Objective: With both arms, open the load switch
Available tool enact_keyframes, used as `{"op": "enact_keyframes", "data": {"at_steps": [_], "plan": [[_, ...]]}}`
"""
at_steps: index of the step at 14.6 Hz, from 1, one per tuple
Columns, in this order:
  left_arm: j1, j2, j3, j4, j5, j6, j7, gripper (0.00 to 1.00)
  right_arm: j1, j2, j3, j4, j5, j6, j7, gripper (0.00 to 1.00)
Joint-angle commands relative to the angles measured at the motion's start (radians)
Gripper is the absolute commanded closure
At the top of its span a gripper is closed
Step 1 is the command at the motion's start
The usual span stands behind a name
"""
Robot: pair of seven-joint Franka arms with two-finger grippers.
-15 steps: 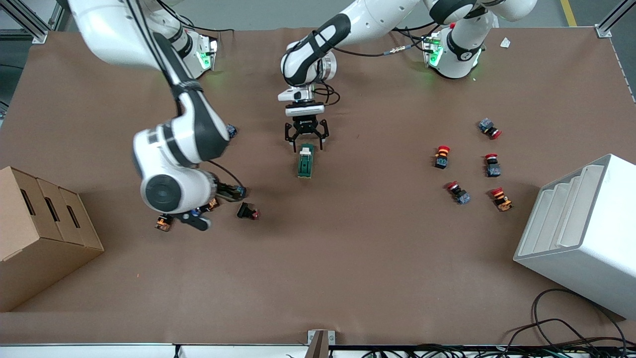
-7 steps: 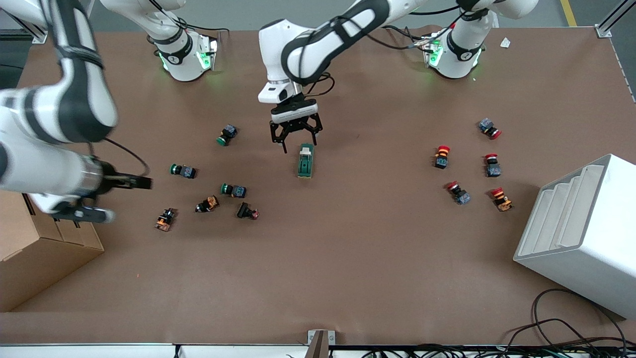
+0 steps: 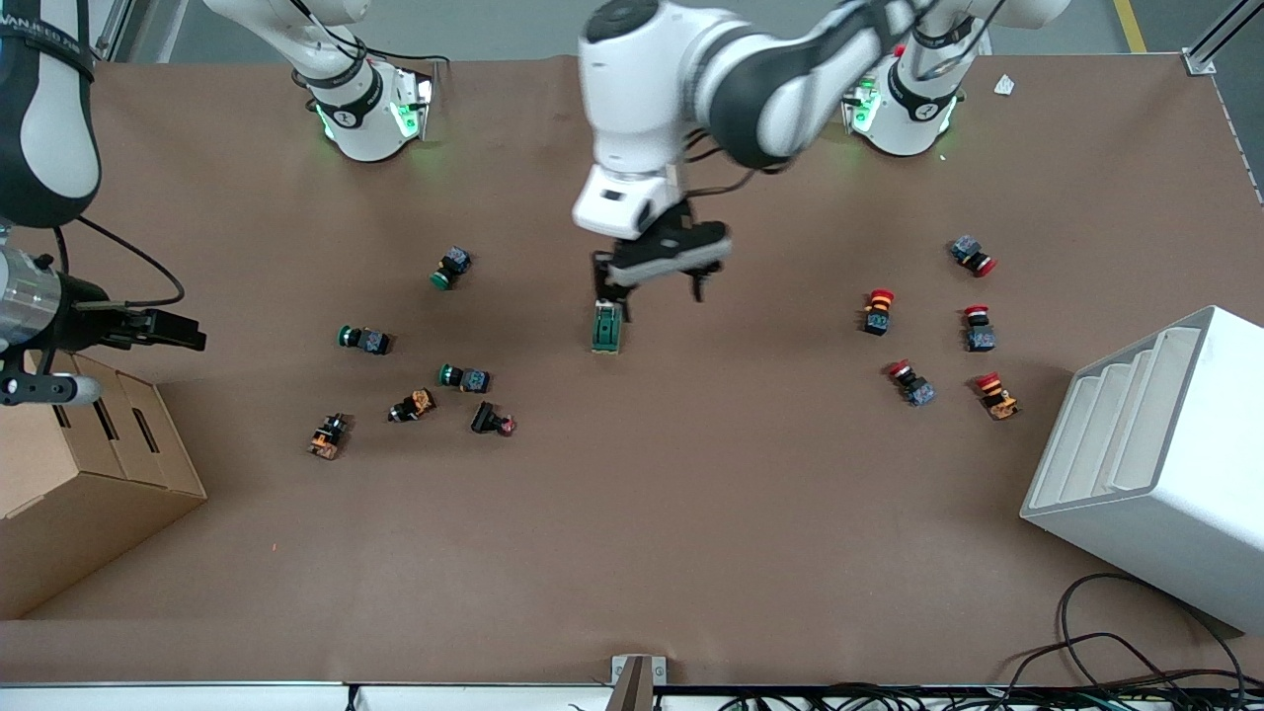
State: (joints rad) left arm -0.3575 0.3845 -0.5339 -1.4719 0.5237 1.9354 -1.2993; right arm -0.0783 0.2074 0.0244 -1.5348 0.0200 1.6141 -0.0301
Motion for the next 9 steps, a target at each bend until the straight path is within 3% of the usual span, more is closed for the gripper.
{"op": "enact_keyframes", "data": {"at_steps": [1,7,9], "plan": [[0.147,-0.111,-0.011,-0.022,-0.141,-0.067,0.177,0.0,-0.006,-0.008,0.019,0.044,-0.017,-0.017,-0.014,0.0],[0.44,-0.24,-0.012,-0.022,-0.327,-0.205,0.663,0.0,0.026,0.0,0.022,0.131,-0.022,-0.086,-0.01,0.0],[0.474,-0.285,0.008,-0.025,-0.398,-0.234,0.78,0.0,0.023,-0.002,0.02,0.14,-0.022,-0.085,-0.011,0.0]]}}
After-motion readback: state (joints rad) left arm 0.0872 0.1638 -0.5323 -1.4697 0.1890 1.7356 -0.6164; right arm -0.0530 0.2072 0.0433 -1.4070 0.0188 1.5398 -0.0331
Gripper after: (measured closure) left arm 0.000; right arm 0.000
